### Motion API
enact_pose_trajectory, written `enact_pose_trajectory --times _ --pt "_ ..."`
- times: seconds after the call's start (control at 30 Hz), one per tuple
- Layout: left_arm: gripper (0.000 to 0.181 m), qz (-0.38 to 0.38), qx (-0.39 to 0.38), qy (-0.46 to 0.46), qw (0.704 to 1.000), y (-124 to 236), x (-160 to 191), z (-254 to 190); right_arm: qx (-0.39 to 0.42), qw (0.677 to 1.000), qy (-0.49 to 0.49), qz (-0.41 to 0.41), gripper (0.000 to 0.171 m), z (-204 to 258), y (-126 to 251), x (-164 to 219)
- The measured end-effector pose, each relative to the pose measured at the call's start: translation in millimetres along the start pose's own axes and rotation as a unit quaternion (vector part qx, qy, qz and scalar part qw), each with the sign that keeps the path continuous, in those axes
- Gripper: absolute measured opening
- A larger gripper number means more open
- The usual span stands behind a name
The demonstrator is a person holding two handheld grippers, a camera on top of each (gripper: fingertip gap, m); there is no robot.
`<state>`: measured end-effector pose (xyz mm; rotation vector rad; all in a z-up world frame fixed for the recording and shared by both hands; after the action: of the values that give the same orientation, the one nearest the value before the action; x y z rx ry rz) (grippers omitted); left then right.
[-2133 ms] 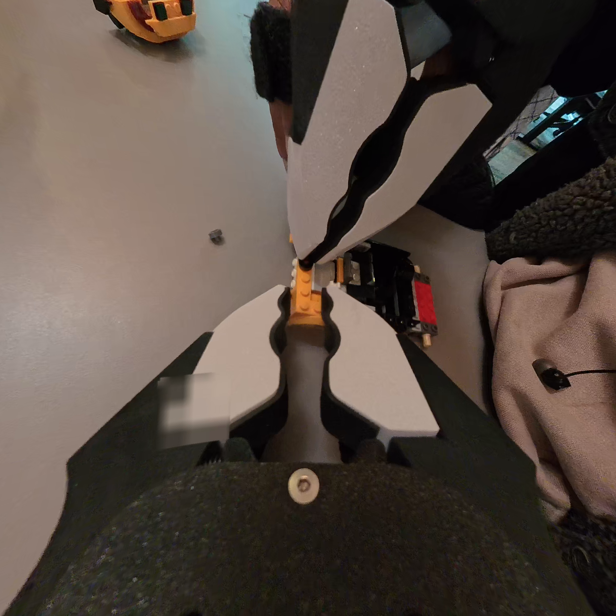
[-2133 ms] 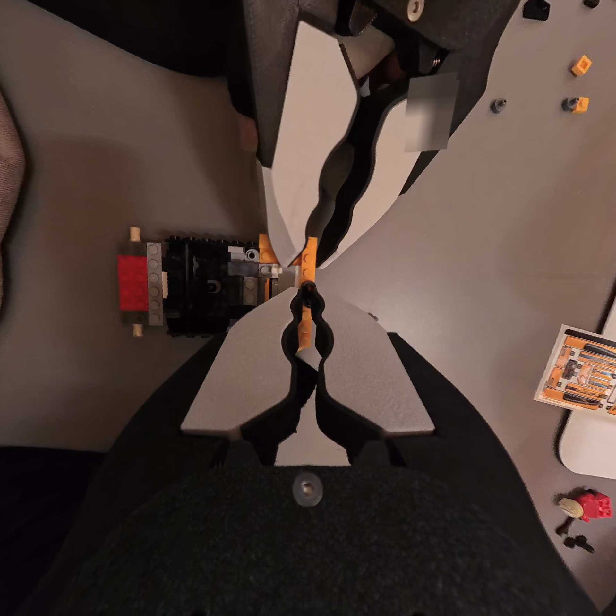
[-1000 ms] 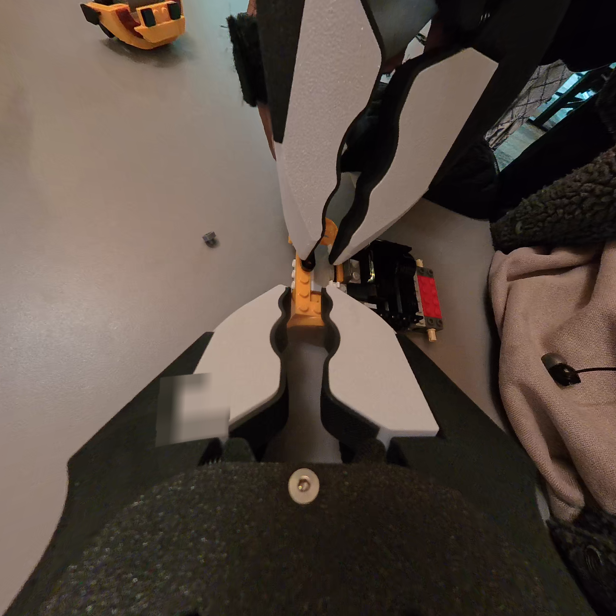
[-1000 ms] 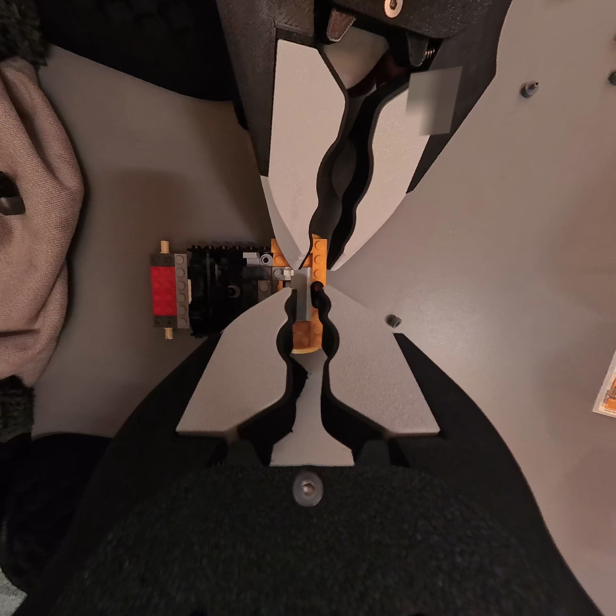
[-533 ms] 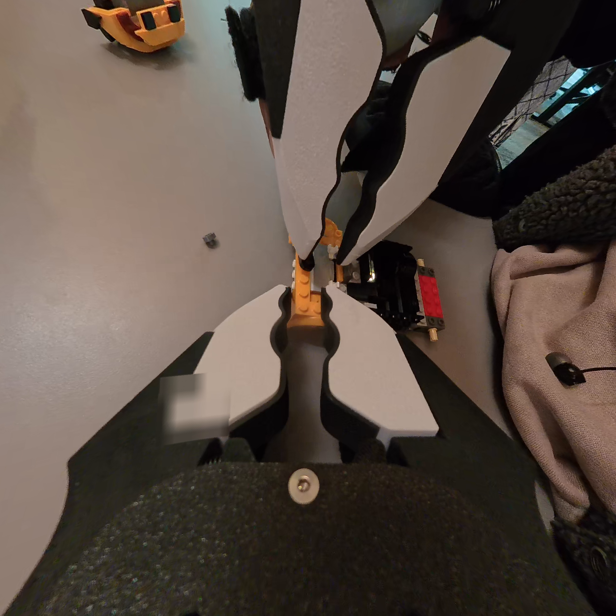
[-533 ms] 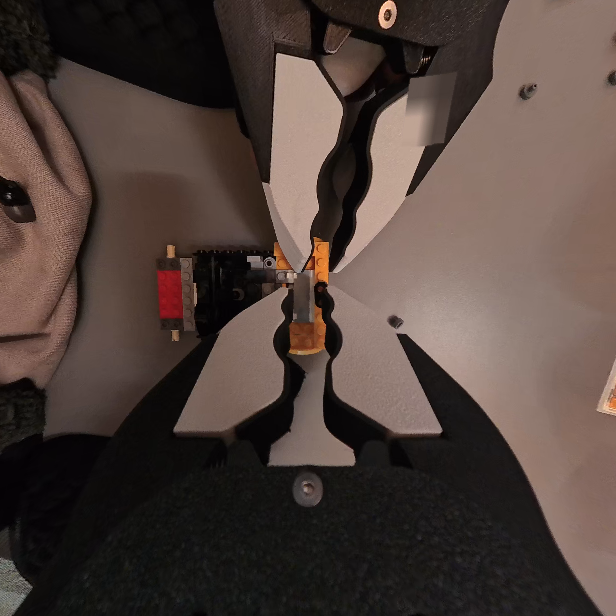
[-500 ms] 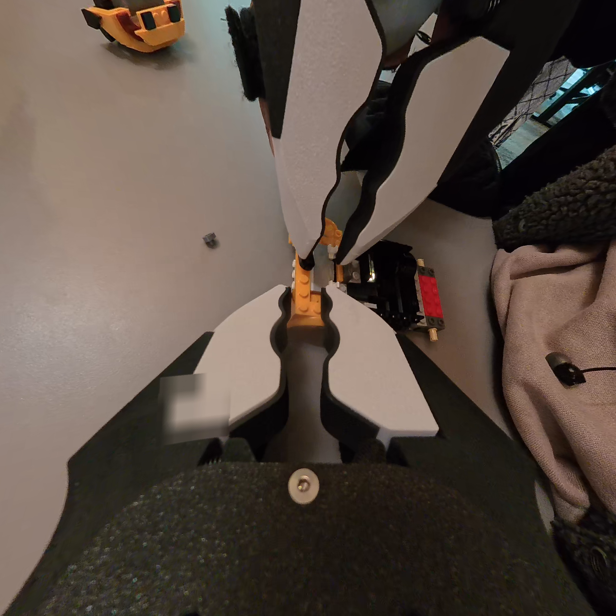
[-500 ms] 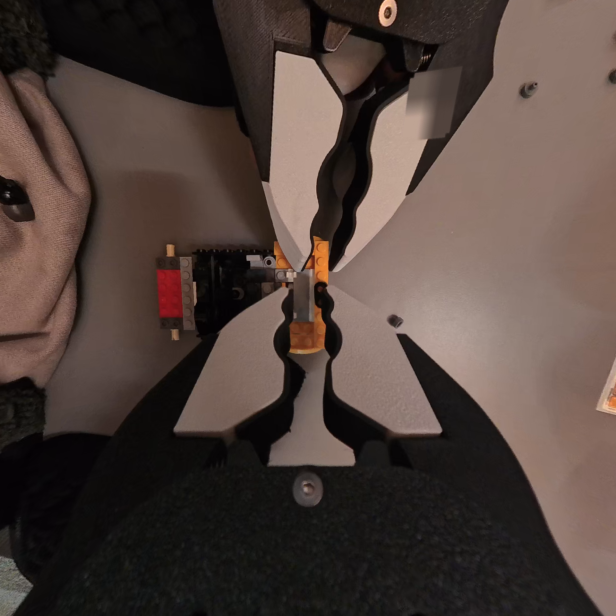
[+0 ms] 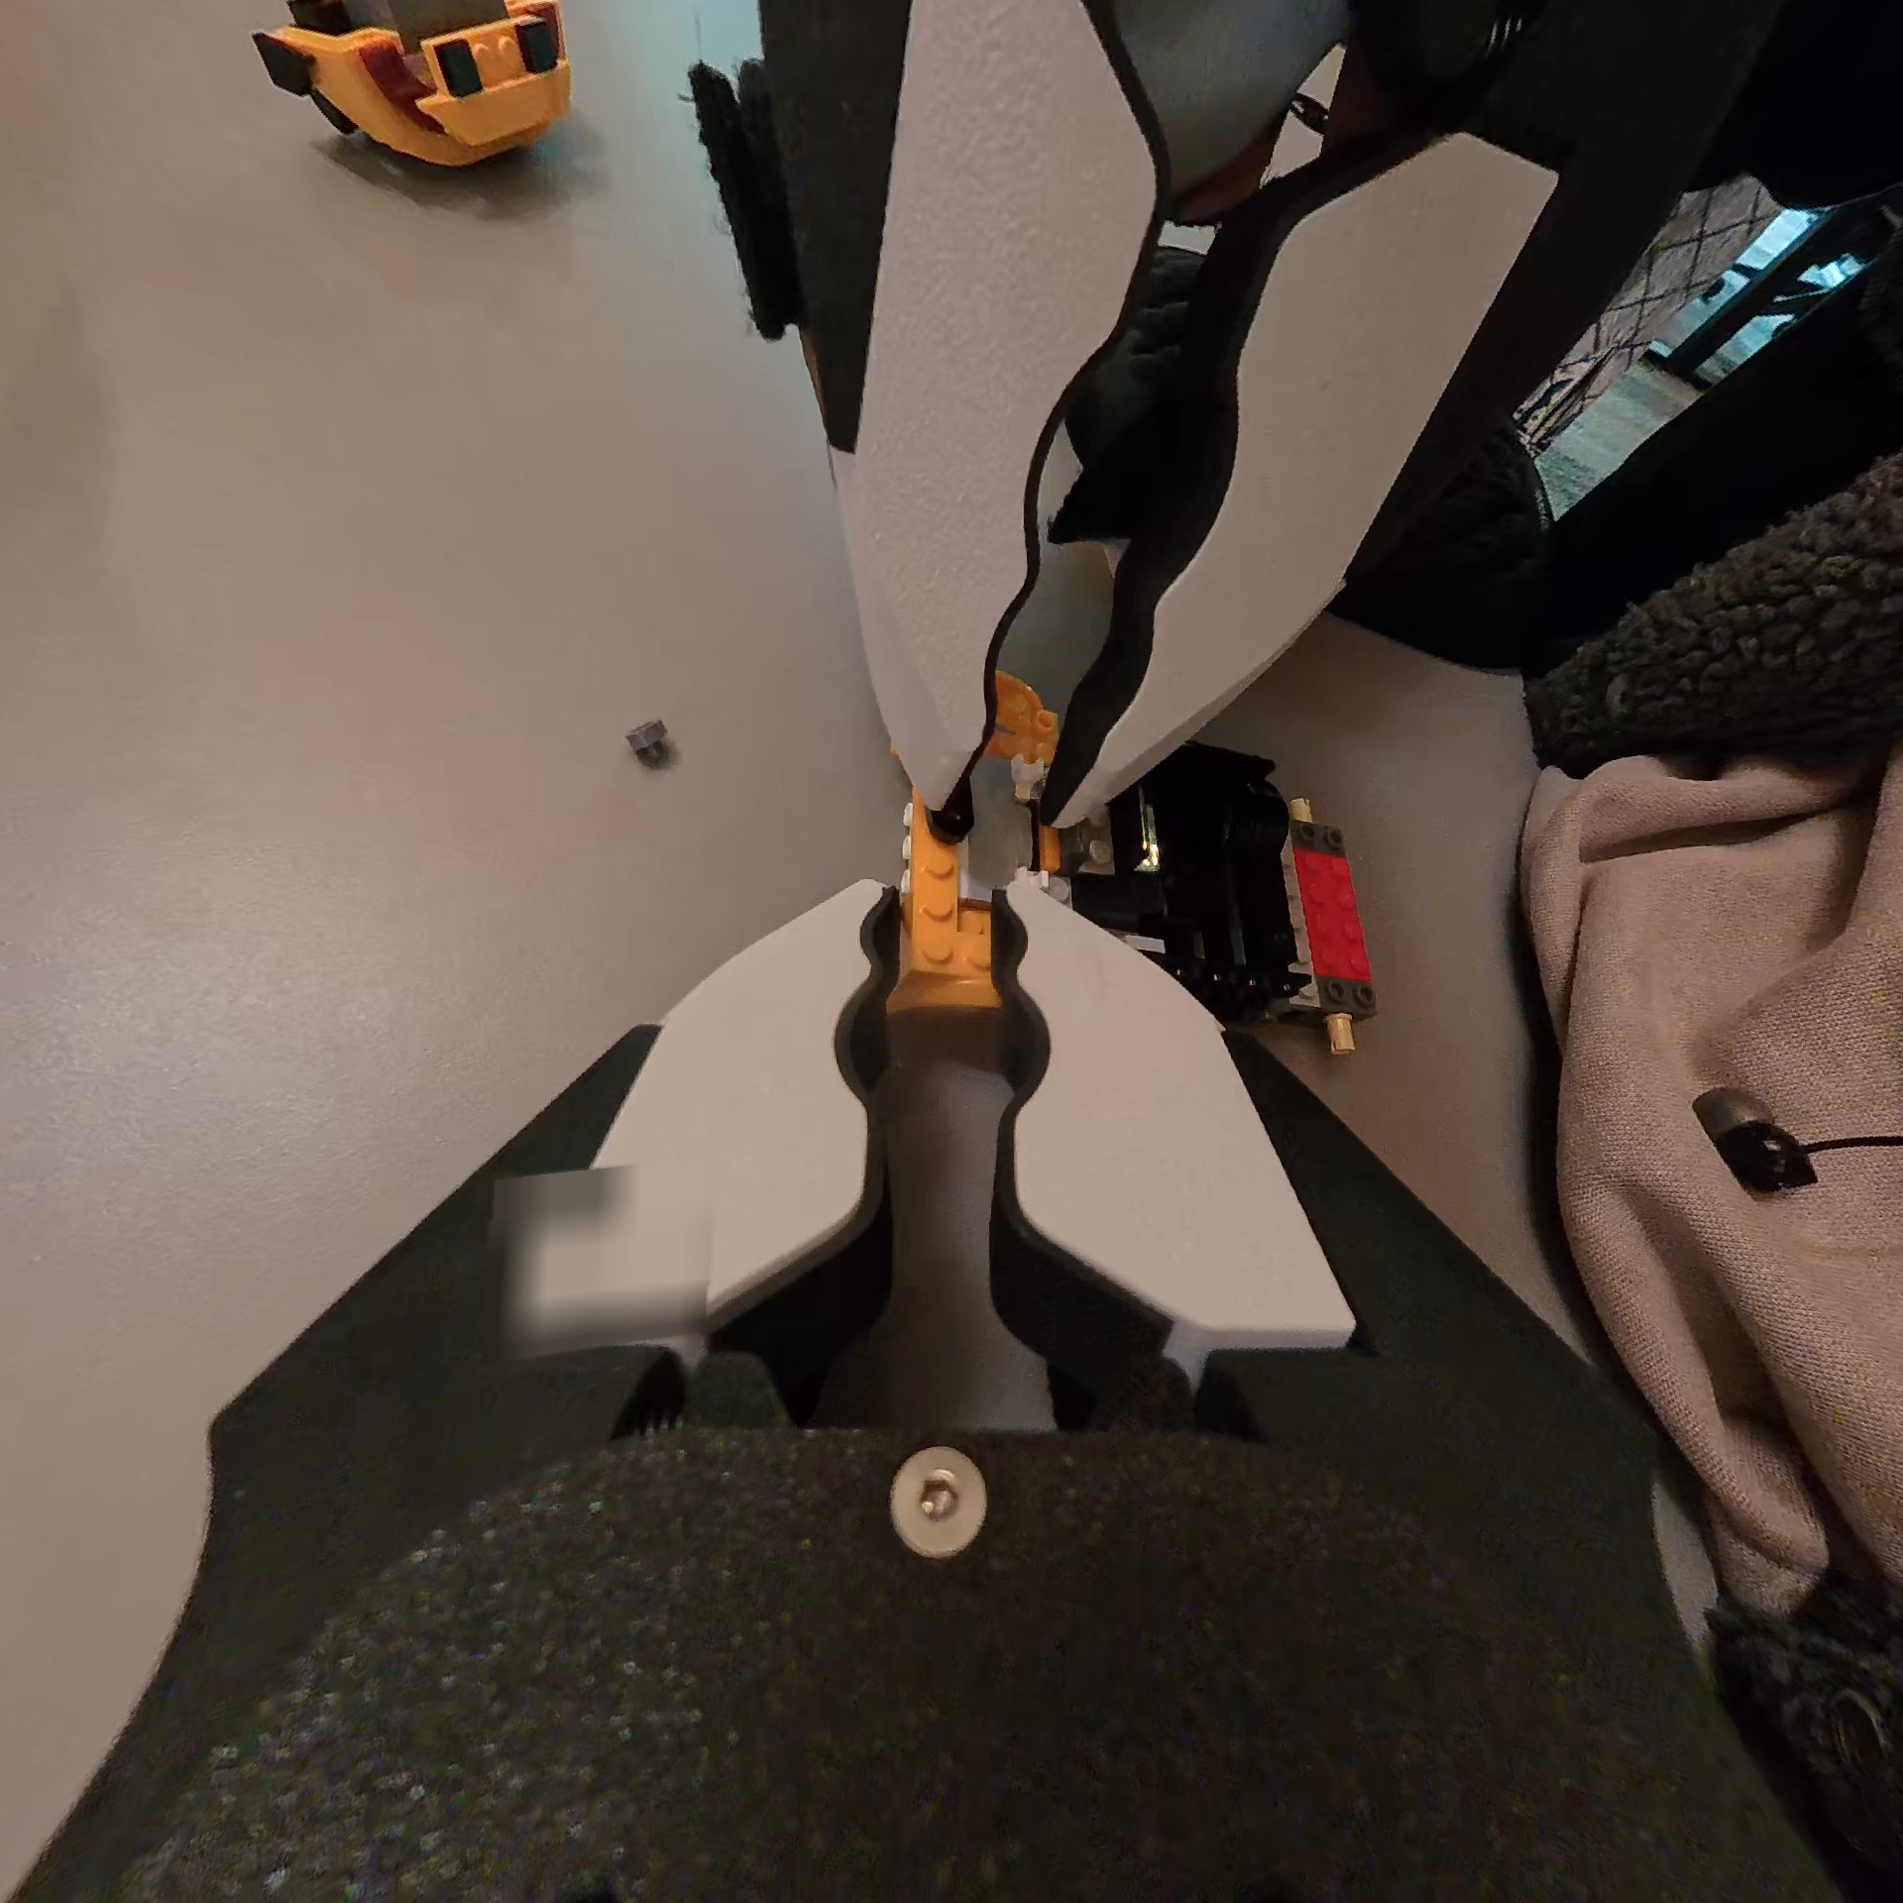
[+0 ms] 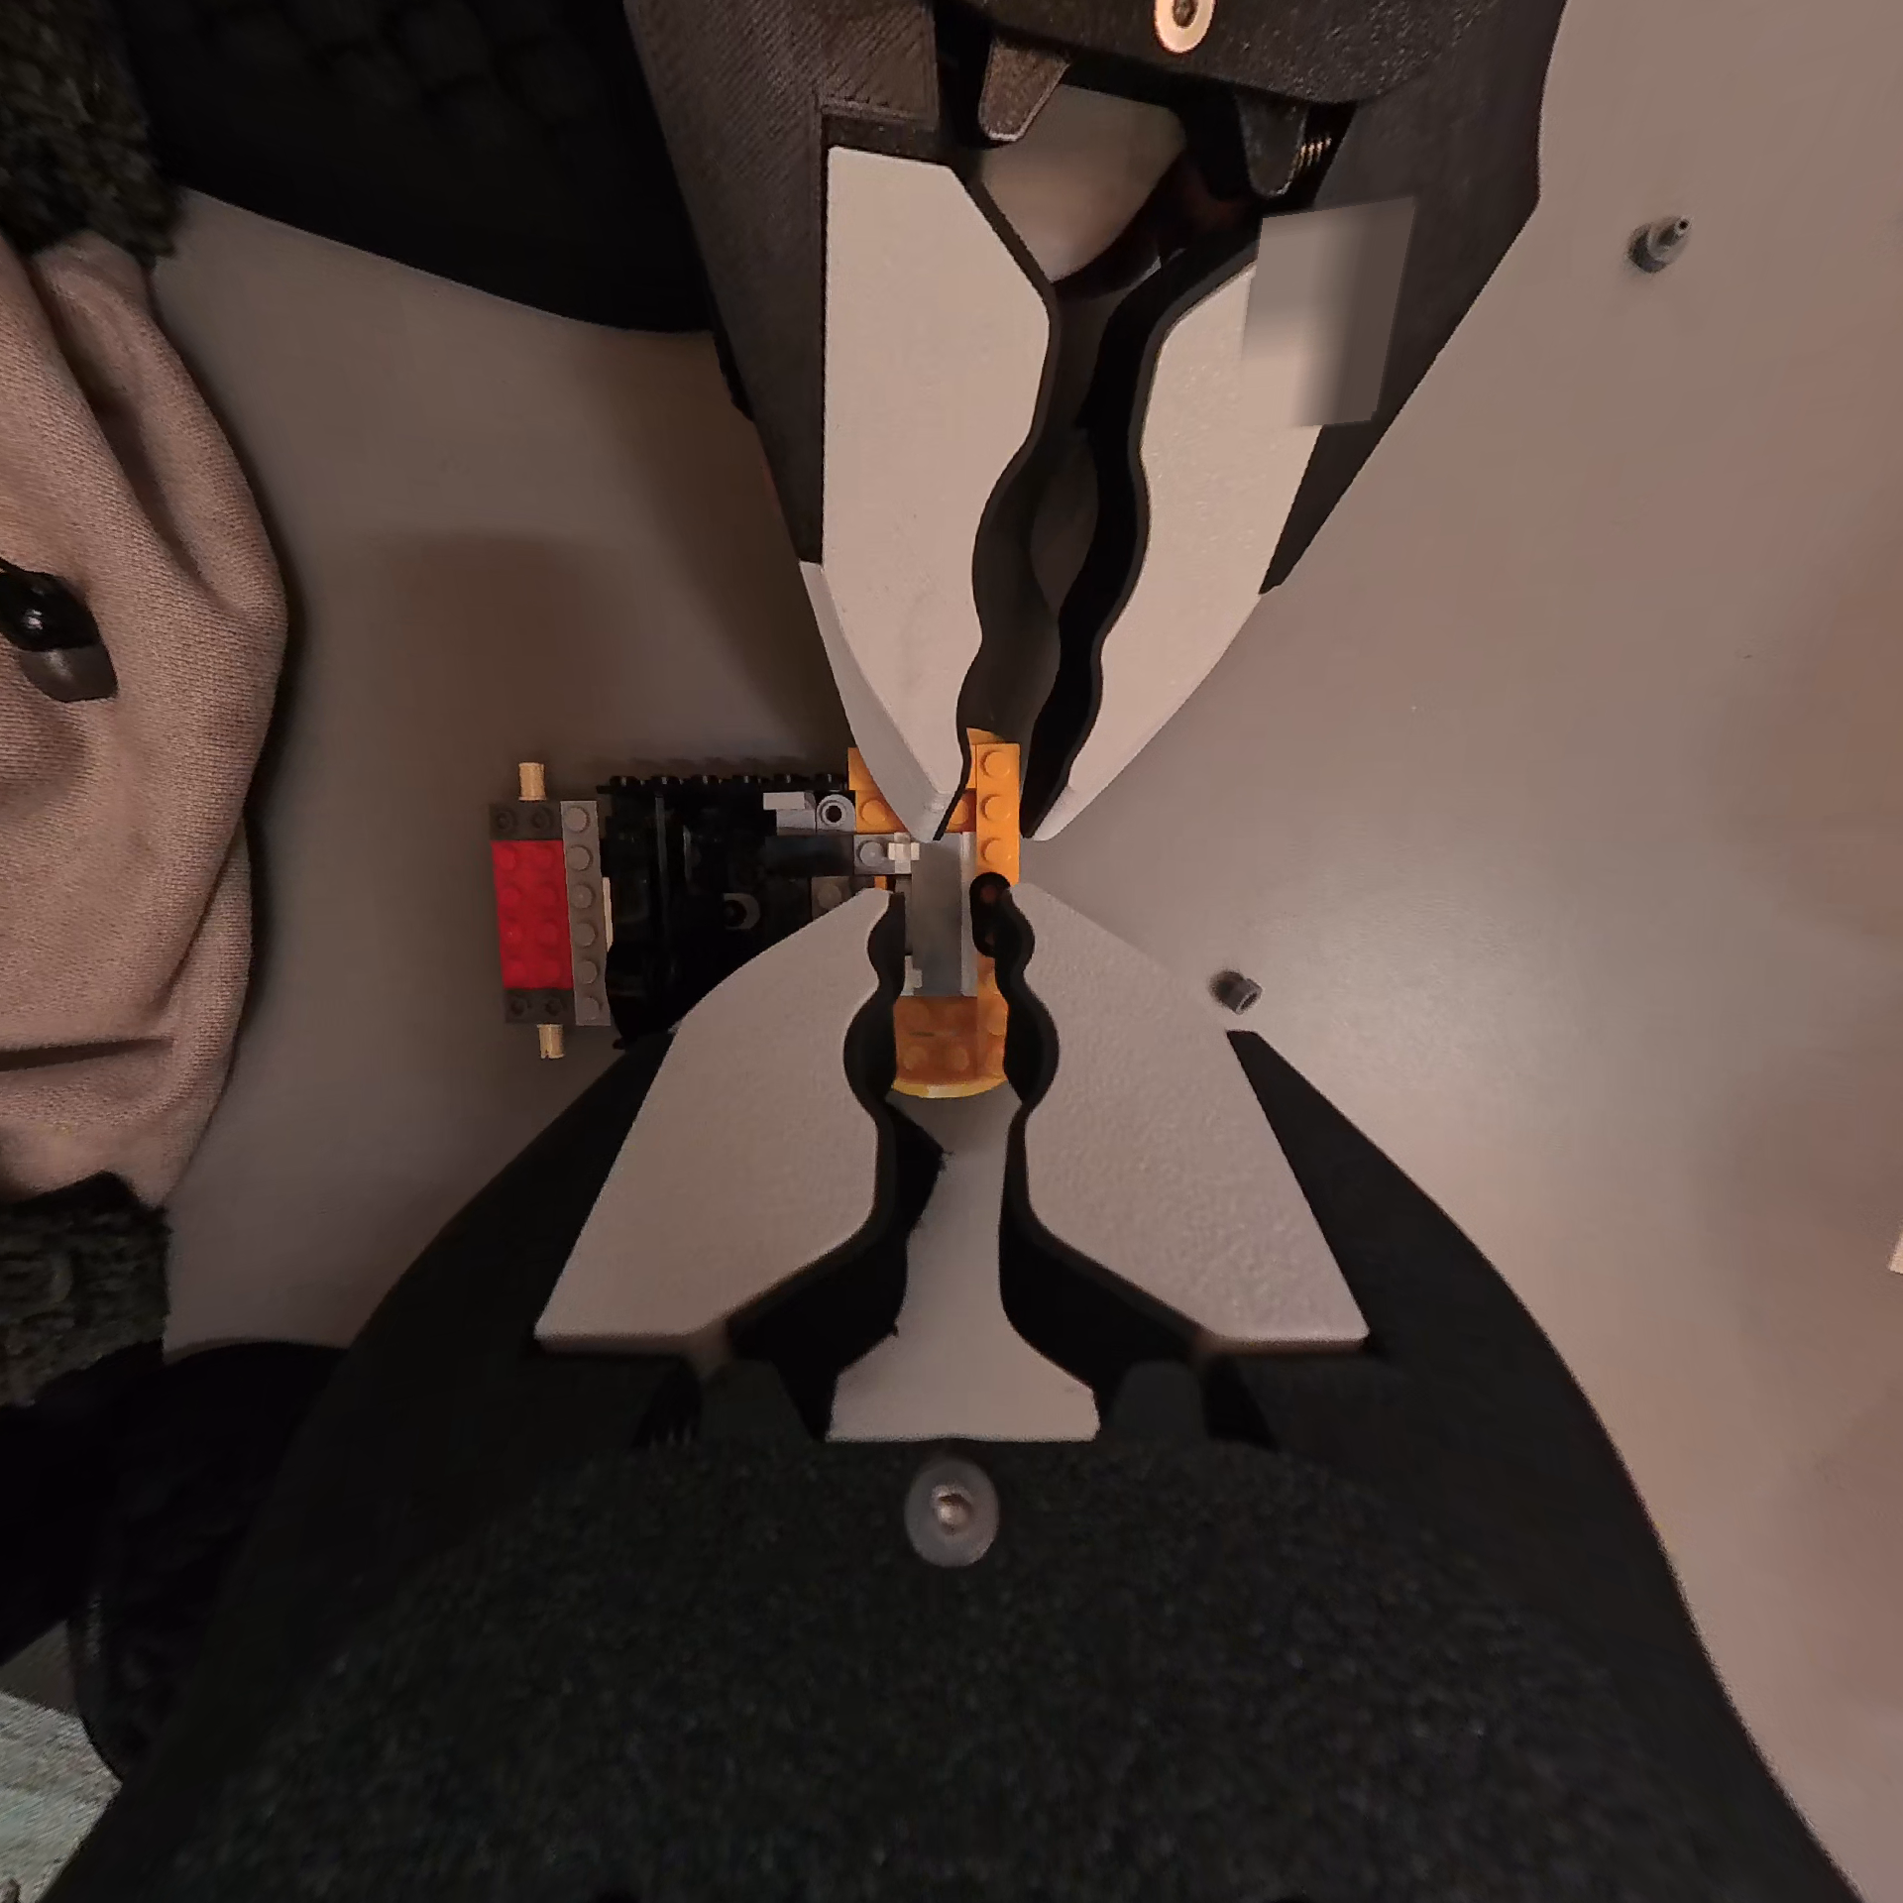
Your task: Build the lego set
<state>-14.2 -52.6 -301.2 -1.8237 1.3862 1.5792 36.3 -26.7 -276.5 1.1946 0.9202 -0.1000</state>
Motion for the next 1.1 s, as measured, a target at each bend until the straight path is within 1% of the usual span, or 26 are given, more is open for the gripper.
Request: enact_pose_trajectory --times 0.87,1.1 --pt "0.016 -0.001 -0.001 -0.008 1.0 0.0 -0.3 -0.1 0.001 1.0 -0.003 0.001 0.017 -0.1 0.1 1.1" --pt "0.017 -0.027 0.001 -0.028 0.999 -1.6 -7.6 -2.4 0.0 1.0 -0.003 -0.001 0.017 1.0 0.1 1.1"
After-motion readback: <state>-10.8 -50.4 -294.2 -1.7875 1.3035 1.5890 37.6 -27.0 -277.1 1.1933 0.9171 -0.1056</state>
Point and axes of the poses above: each gripper's, where its closed fingertips meet, y back along the fingers, x out of its underside, z = x × y across the jaws, the point moved 4 cm from there along y, back along the fingers, and after that the axes turned 15 degrees about -z, right-handed, at the moved point
